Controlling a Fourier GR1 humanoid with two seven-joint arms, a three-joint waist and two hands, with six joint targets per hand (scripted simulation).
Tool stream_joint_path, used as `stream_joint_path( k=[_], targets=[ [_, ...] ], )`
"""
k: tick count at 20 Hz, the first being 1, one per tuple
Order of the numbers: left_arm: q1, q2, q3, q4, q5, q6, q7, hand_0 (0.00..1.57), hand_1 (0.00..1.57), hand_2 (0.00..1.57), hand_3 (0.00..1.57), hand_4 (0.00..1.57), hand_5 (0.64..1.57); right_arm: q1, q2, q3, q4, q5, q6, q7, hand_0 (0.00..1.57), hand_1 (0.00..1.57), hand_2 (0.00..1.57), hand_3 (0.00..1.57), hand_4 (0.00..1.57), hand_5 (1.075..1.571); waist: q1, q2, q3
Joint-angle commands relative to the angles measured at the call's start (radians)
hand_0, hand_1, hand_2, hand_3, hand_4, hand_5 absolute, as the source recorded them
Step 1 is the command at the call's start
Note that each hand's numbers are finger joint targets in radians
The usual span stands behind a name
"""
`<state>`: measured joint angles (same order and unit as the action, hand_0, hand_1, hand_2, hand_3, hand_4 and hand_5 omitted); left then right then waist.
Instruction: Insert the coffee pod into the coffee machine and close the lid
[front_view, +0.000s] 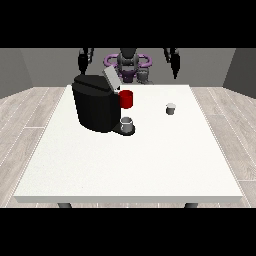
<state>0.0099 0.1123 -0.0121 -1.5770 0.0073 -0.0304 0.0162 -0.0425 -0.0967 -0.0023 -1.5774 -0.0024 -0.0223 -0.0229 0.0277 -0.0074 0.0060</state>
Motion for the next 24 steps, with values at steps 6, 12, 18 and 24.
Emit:
stream_joint_path(
  k=[6,12,18,24],
  targets=[
    [0.019,0.047,0.093,0.042,0.105,-0.131,-0.183,0.0,0.0,0.0,0.0,0.32,1.571,0.079,0.012,0.023,0.04,0.013,0.021,0.045,0.0,0.0,0.0,0.0,0.13,1.571,-0.02,-0.019,-0.0065],
    [-0.004,0.075,0.105,0.034,0.065,-0.133,-0.218,0.0,0.0,0.0,0.0,0.24,1.571,0.044,0.041,-0.122,0.101,-0.048,-0.061,-0.148,0.0,0.0,0.0,0.0,0.14,1.571,-0.019,0.007,-0.0058],
    [-0.095,0.201,0.169,0.146,-0.024,-0.14,-0.246,0.0,0.0,0.0,0.0,0.0,1.571,0.015,0.062,-0.063,0.035,-0.013,-0.078,-0.113,0.0,0.0,0.0,0.0,0.18,1.571,-0.078,0.052,-0.0062],
    [-0.263,0.245,0.207,0.264,0.011,-0.171,-0.073,0.0,0.0,0.0,0.0,0.0,1.571,-0.012,0.077,-0.037,0.036,-0.032,-0.067,-0.091,0.0,0.0,0.0,0.0,0.19,1.571,-0.145,0.089,-0.0061]
  ],
)
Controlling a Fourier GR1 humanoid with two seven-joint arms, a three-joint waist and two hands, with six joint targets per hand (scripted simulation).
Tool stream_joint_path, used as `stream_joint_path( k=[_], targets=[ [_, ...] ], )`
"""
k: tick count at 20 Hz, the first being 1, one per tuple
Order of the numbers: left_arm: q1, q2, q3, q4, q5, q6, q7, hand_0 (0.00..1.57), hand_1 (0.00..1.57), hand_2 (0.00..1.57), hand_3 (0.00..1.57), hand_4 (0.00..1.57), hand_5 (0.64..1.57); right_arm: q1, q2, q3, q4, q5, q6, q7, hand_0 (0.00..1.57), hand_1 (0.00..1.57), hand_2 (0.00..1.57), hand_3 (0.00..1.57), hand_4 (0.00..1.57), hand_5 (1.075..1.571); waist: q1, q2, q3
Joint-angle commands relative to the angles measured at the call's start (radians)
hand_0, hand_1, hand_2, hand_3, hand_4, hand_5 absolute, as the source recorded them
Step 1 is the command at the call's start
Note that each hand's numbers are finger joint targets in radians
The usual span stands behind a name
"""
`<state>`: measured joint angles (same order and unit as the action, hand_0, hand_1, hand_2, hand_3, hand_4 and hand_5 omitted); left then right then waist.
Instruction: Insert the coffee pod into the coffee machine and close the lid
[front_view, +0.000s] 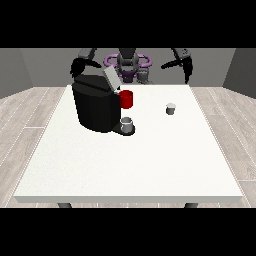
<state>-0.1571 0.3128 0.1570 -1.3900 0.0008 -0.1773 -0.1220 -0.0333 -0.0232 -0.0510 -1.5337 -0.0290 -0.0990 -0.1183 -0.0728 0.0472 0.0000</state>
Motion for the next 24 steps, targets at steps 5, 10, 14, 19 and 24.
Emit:
stream_joint_path(
  k=[5,10,14,19,24],
  targets=[
    [-0.173,0.087,0.048,0.227,-0.038,-0.021,0.044,0.0,0.0,0.0,0.0,0.0,1.571,-0.065,0.004,0.041,-0.05,-0.012,0.027,0.065,0.0,0.0,0.0,0.0,0.28,1.571,-0.087,0.08,-0.0005],
    [-0.252,0.099,0.061,0.356,-0.057,-0.025,0.046,0.0,0.0,0.0,0.0,0.0,1.571,-0.119,0.006,0.025,0.002,0.018,-0.021,0.07,0.0,0.0,0.0,0.0,0.35,1.571,-0.062,0.114,-0.0003],
    [-0.297,0.161,0.078,0.447,-0.086,-0.047,0.017,0.0,0.0,0.0,0.0,0.0,1.571,-0.147,0.008,0.021,0.023,0.023,-0.03,0.059,0.0,0.0,0.0,0.0,0.37,1.571,-0.063,0.161,-0.0003],
    [-0.296,0.106,-0.026,0.423,-0.18,-0.024,0.032,0.0,0.0,0.0,0.0,0.0,1.571,-0.192,-0.046,-0.063,0.16,-0.001,-0.013,0.02,0.0,0.0,0.0,0.0,0.43,1.571,-0.016,0.151,0.0005],
    [-0.319,0.12,-0.022,0.599,-0.26,0.027,-0.104,0.0,0.0,0.46,0.0,0.0,1.571,-0.183,0.009,0.038,0.072,0.071,-0.07,0.108,0.0,0.0,0.0,0.0,0.41,1.571,-0.055,0.146,-0.0005]
  ],
)
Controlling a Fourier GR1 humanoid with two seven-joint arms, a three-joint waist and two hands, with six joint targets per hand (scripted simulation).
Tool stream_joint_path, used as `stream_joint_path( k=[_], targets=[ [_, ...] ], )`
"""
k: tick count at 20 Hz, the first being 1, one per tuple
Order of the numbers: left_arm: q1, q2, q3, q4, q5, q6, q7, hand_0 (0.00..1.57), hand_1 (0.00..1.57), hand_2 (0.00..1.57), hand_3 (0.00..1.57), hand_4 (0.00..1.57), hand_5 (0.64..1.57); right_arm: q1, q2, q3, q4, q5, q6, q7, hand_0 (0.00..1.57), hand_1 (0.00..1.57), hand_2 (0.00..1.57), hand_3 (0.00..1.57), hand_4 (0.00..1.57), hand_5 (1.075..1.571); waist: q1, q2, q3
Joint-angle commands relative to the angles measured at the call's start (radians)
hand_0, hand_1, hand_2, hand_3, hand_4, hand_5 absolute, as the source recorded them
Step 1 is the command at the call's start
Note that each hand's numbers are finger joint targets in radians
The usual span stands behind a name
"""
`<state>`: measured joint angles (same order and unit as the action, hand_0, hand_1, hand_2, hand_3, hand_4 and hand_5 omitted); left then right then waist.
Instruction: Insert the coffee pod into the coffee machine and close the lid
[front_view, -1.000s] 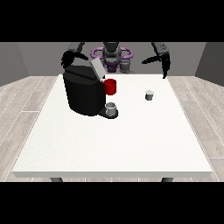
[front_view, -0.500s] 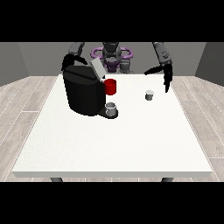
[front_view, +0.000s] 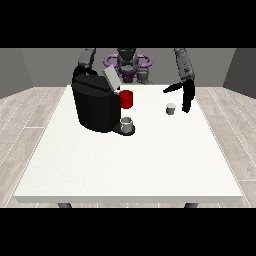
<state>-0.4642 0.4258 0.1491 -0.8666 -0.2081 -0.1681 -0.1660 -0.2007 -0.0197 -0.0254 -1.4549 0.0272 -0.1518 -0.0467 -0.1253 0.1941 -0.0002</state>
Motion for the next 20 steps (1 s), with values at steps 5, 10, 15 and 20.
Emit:
stream_joint_path(
  k=[5,10,15,20],
  targets=[
    [-0.036,-0.02,-0.035,0.116,-0.094,0.043,0.012,0.7,0.7,0.78,0.43,0.0,1.571,-0.035,-0.034,-0.049,0.067,-0.011,-0.003,0.032,0.0,0.0,0.0,0.0,0.39,1.571,0.015,-0.033,0.0001],
    [-0.05,0.044,-0.036,0.209,-0.156,0.069,-0.103,0.63,0.63,0.76,0.49,0.0,1.571,-0.002,0.018,0.021,0.01,0.017,-0.037,-0.016,0.0,0.0,0.0,0.0,0.45,1.571,-0.017,0.02,-0.0003],
    [-0.07,0.057,-0.063,0.261,-0.234,0.148,-0.136,0.55,0.55,0.7,0.45,0.0,1.571,0.051,0.019,0.112,-0.034,0.026,-0.063,0.0,0.0,0.0,0.0,0.0,0.53,1.571,-0.049,0.029,-0.0005],
    [-0.136,0.017,-0.048,0.279,-0.268,0.274,-0.125,0.72,0.72,0.85,0.62,0.15,1.571,0.002,0.019,0.045,0.004,0.017,-0.022,-0.035,0.0,0.0,0.0,0.0,0.51,1.571,-0.058,0.068,-0.0003]
  ],
)
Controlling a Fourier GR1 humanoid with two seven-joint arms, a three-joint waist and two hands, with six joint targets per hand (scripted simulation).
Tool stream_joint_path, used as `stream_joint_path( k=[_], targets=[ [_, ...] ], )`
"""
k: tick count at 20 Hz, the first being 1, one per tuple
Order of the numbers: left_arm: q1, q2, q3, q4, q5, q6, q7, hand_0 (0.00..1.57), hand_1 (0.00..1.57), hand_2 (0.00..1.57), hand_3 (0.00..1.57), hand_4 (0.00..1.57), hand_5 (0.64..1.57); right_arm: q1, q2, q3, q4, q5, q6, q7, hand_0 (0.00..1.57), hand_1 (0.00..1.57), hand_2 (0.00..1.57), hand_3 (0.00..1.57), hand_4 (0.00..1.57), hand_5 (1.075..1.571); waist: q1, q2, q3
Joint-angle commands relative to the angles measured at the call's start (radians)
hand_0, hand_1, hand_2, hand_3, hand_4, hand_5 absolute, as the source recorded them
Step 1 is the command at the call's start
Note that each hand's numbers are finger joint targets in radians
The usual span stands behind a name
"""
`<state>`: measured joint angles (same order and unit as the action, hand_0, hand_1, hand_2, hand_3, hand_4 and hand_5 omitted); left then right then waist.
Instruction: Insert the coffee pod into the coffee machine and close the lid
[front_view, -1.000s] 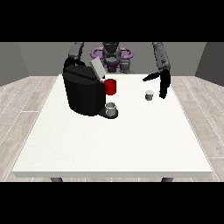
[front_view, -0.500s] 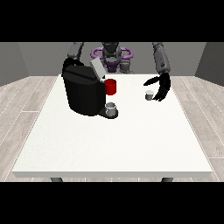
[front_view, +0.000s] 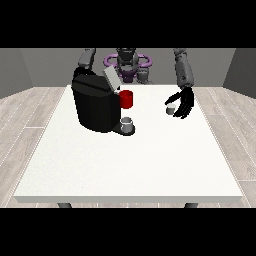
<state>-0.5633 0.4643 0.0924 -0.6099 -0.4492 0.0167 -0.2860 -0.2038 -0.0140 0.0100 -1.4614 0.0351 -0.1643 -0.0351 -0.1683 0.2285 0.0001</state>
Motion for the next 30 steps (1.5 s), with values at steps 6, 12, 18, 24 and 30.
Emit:
stream_joint_path(
  k=[6,12,18,24,30],
  targets=[
    [-0.082,0.005,0.012,0.067,-0.063,0.103,-0.003,0.84,0.84,0.97,0.75,0.38,1.571,-0.041,-0.003,-0.028,-0.003,-0.033,0.005,0.023,0.0,0.0,0.0,0.0,0.52,1.571,-0.007,0.009,-0.0005],
    [-0.032,0.017,-0.029,0.111,-0.141,0.159,-0.062,0.97,0.97,1.05,0.79,0.32,1.571,0.009,-0.005,-0.031,-0.003,-0.052,0.031,-0.019,0.0,0.0,0.0,0.0,0.4,1.571,-0.01,0.016,-0.0004],
    [-0.101,-0.013,-0.05,0.082,-0.159,0.104,-0.058,1.32,1.32,1.43,1.41,0.55,1.571,-0.029,-0.017,-0.066,0.055,-0.056,0.005,0.03,0.0,0.0,0.0,0.0,0.44,1.571,0.011,-0.037,-0.0003],
    [-0.196,0.042,-0.021,0.044,-0.11,-0.047,-0.112,1.39,1.39,1.41,1.35,0.58,1.571,-0.015,-0.001,-0.048,0.099,-0.061,0.03,-0.044,0.0,0.0,0.0,0.0,0.47,1.571,0.01,-0.05,-0.0001],
    [-0.255,-0.001,-0.076,-0.039,-0.149,-0.111,-0.051,1.26,1.26,1.33,1.29,0.54,1.571,-0.074,-0.018,-0.104,0.199,-0.071,0.004,-0.036,0.0,0.0,0.0,0.0,0.49,1.571,0.06,-0.106,0.0004]
  ],
)
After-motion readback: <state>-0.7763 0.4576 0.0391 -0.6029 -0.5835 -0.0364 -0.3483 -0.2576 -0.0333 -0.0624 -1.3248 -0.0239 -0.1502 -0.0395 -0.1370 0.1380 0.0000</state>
